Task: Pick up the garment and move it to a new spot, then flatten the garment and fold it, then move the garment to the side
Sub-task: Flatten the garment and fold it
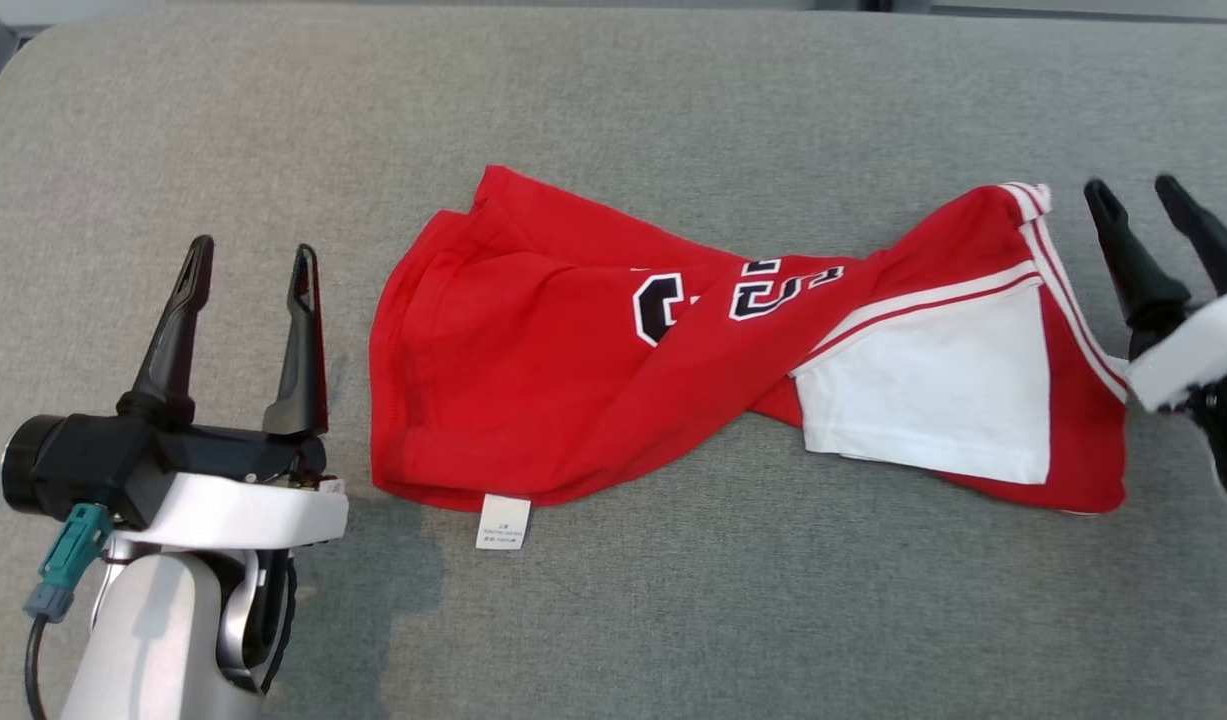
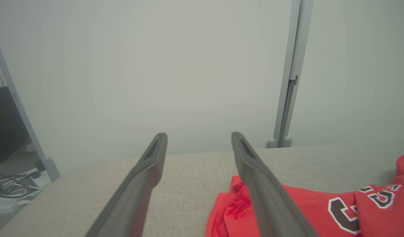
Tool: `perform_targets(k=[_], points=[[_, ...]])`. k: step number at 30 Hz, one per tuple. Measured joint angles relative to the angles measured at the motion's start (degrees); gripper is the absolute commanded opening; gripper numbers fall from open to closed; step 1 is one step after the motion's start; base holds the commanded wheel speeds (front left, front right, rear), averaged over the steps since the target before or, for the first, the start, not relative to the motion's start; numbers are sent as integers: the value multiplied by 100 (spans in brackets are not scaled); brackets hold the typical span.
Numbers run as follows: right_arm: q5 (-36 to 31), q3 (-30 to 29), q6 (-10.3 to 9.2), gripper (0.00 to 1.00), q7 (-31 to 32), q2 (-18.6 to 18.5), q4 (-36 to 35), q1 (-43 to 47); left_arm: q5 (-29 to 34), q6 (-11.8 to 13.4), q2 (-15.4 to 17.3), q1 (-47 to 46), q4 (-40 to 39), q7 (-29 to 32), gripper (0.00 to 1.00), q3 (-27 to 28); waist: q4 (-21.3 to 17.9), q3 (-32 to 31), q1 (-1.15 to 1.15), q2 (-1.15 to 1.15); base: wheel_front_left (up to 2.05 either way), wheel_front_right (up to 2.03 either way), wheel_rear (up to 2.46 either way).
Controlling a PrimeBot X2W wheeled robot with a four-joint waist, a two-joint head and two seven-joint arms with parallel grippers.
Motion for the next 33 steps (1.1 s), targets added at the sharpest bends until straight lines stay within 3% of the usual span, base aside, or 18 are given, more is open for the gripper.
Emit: perform_targets(k=[8, 11, 12, 16, 18, 25, 33], points=[[-616, -745, -1, 100, -787, 339, 47, 780, 48, 49, 12, 293, 71, 0, 100, 254, -216, -324, 0, 0, 0, 0, 0], [-1455, -1684, 0, 100, -814, 758, -405, 1313, 49, 71, 26, 502, 114, 0, 100, 355, -322, -551, 0, 0, 0, 0, 0], [-2217, -2258, 0, 100, -828, 1155, -925, 1864, 49, 97, 31, 654, 130, 0, 100, 417, -389, -731, 0, 0, 0, 0, 0], [-3163, -2737, 0, 100, -828, 1827, -1711, 2762, 47, 94, 30, 870, 100, 0, 100, 486, -459, -1041, 0, 0, 0, 0, 0], [-3565, -2852, 0, 100, -747, 2129, -2045, 3158, 49, 71, 34, 994, 119, 0, 100, 492, -482, -1213, 0, 0, 0, 0, 0], [-4185, -2955, -1, 100, -260, 2595, -2708, 3967, 110, 73, 43, 1310, 163, 0, 100, 402, -476, -1538, 0, 0, 0, 0, 0], [-4308, -3059, 0, 100, -16, 2772, -3115, 4315, 103, -27, 108, 1393, 192, 0, 100, 301, -352, -1614, 0, 0, 0, 0, 0]])
